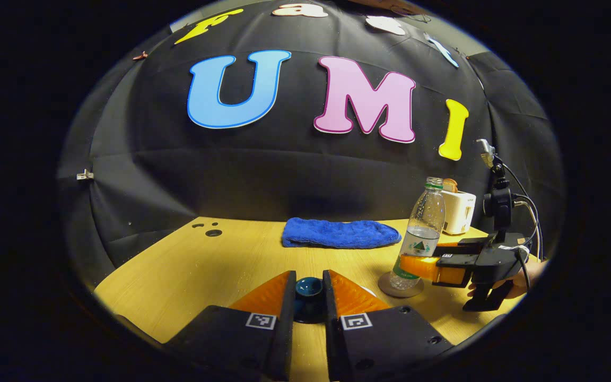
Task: Open the teacup lid with one hand, grasp the water bottle and pour water into the teacup with the other hand; after pouring, place the water bottle on the coaster and then close the teacup lid.
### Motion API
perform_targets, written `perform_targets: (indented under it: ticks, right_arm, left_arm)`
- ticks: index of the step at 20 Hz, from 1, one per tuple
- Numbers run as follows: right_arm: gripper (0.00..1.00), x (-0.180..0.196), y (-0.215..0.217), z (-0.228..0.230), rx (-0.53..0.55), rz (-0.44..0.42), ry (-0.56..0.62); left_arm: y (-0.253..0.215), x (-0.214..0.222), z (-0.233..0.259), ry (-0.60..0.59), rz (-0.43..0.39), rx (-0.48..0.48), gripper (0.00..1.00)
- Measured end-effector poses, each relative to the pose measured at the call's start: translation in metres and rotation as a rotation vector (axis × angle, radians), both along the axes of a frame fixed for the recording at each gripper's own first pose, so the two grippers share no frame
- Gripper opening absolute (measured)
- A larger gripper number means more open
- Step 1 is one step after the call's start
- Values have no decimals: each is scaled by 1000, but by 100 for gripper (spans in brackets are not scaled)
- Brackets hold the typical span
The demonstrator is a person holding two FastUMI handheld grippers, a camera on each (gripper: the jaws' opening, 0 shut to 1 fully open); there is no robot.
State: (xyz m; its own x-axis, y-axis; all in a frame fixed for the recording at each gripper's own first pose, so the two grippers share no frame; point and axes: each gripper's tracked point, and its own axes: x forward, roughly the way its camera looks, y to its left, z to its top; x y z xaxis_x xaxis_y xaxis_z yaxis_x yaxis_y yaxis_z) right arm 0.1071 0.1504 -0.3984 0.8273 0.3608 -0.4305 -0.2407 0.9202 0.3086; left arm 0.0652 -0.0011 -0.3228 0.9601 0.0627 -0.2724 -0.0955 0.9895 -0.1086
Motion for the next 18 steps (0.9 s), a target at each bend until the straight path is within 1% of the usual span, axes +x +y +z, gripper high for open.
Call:
perform_targets:
  ticks: [1,2,3,6,10,13,14,15,18]
  right_arm:
    - [87,-2,3,-2,3,9,9]
    - [94,-10,4,-6,5,12,17]
    - [98,-13,5,-9,10,11,27]
    - [99,-27,4,-18,15,9,74]
    - [99,-60,-1,-23,45,17,142]
    - [99,-82,-13,-27,46,-7,170]
    - [99,-86,-16,-27,48,-18,176]
    - [99,-90,-20,-26,49,-29,183]
    - [99,-95,-29,-23,58,-57,183]
  left_arm:
    - [-3,2,0,0,-5,-5,30]
    - [-5,3,-1,-2,-8,-11,27]
    - [-8,6,-2,-4,-12,-18,30]
    - [-19,13,-9,0,-27,-31,30]
    - [-34,24,-18,4,-54,-27,30]
    - [-41,31,-27,14,-60,-13,30]
    - [-43,33,-30,18,-61,-15,27]
    - [-45,35,-33,22,-62,-19,30]
    - [-47,35,-39,33,-61,-12,30]
